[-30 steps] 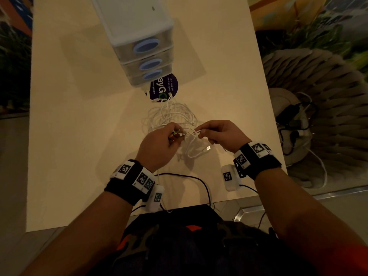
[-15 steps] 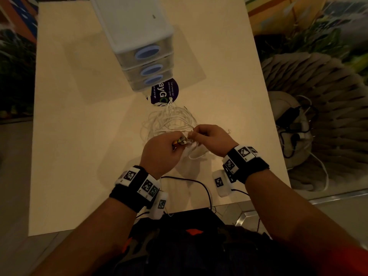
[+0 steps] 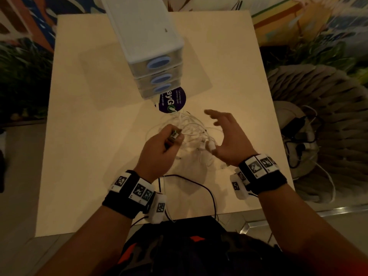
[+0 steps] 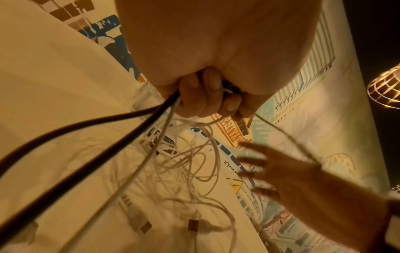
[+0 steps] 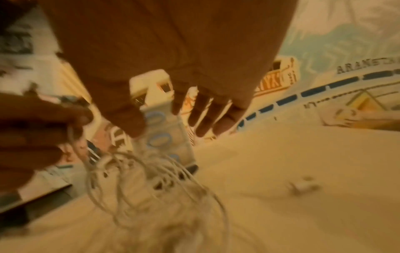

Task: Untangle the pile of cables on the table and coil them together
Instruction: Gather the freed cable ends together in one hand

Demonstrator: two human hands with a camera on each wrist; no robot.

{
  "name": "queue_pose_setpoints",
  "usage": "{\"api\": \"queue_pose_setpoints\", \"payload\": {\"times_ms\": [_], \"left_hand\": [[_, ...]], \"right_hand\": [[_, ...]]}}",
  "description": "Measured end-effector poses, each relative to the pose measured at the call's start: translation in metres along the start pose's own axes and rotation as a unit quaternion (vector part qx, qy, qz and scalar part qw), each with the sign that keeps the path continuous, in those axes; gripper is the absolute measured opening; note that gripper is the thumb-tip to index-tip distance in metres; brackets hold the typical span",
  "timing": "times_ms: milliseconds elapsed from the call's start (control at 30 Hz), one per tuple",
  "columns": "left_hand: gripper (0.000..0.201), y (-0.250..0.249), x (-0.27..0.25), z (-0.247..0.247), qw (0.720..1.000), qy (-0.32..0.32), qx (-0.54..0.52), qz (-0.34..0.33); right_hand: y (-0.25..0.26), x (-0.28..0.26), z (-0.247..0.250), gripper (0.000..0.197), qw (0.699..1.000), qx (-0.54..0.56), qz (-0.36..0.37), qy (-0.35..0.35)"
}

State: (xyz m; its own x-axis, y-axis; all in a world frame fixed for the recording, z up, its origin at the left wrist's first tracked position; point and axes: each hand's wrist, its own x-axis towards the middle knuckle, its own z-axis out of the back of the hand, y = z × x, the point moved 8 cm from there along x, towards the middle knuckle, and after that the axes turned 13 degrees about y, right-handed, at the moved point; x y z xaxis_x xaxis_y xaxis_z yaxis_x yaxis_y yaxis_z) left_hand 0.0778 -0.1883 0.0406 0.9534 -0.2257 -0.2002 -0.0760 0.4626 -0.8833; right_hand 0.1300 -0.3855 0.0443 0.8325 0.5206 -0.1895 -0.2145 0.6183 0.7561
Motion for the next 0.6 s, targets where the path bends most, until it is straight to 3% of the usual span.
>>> {"api": "queue_pose_setpoints", "payload": {"times_ms": [67,167,233,300,400,533,600], "left_hand": [[0.014,-0.004,0.001,-0.005,1.000,0.011,0.028,-0.001],[0.015,-0.009,0.002,-0.010,0.999,0.018,0.031,-0.019],[0.016,-0.011,0.003,-0.014,0.999,0.026,0.022,-0.029],[0.013,-0.012,0.003,-0.016,0.999,0.026,0.006,-0.024],[0.010,-0.007,0.002,-0.007,0.999,-0.016,-0.037,-0.012],[0.016,0.026,0.000,0.016,0.987,-0.123,-0.092,0.051],[0.017,0.041,0.002,0.019,0.984,-0.127,-0.089,0.093]], "right_hand": [[0.034,0.000,-0.002,0.070,0.996,0.022,0.061,0.066],[0.055,0.006,-0.004,0.045,0.990,0.023,0.077,0.112],[0.054,0.010,0.000,0.022,0.993,0.015,0.077,0.091],[0.047,0.011,0.004,0.011,0.996,0.037,0.061,0.057],[0.032,0.009,0.009,0.009,0.993,0.115,0.035,0.006],[0.019,0.004,0.007,0.012,0.966,0.259,0.018,-0.008],[0.014,0.000,0.005,0.011,0.955,0.297,0.005,-0.015]]}}
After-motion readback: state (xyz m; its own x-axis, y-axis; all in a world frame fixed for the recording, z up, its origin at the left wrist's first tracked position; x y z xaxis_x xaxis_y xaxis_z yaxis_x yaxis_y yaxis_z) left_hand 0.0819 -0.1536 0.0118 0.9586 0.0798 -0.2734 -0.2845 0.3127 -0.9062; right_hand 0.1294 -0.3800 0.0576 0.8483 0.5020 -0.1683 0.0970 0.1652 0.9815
